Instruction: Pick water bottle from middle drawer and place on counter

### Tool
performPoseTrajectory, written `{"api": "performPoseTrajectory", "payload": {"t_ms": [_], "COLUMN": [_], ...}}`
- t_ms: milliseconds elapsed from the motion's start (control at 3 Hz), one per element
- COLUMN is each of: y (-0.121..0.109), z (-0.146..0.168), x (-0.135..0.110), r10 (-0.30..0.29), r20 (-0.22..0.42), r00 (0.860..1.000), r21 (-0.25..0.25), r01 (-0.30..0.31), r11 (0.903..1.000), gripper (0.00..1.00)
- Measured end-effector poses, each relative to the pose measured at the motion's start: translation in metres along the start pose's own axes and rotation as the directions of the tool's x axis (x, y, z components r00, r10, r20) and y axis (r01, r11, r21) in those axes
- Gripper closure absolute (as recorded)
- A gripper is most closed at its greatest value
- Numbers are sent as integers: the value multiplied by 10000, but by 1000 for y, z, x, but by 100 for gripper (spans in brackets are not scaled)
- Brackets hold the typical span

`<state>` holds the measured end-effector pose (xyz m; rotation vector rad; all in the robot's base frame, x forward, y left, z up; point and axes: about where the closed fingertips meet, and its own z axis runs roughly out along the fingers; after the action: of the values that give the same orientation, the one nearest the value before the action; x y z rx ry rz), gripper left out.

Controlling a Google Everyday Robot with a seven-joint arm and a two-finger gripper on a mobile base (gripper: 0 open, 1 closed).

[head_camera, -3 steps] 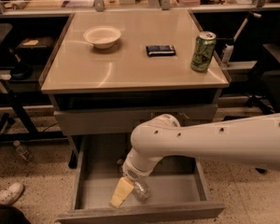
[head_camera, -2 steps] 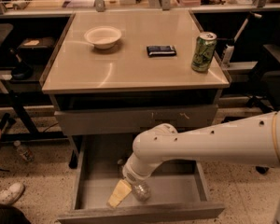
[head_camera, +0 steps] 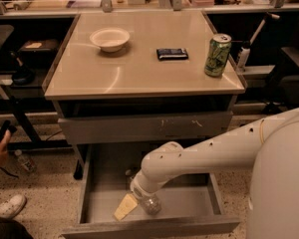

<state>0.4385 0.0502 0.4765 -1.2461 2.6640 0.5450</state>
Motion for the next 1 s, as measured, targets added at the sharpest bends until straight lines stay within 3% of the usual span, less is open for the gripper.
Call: {"api": "performPoseTrajectory", "payload": {"t_ms": [667, 1000], "y": [-26, -29], "z": [29, 33], "x": [-2, -1], "r10": [462, 552], "r20": [57, 55], "r00": [9989, 9985], "r21": [506, 452], "r01": [-465, -554], "r11": [9976, 9974], "gripper": [0, 0]}}
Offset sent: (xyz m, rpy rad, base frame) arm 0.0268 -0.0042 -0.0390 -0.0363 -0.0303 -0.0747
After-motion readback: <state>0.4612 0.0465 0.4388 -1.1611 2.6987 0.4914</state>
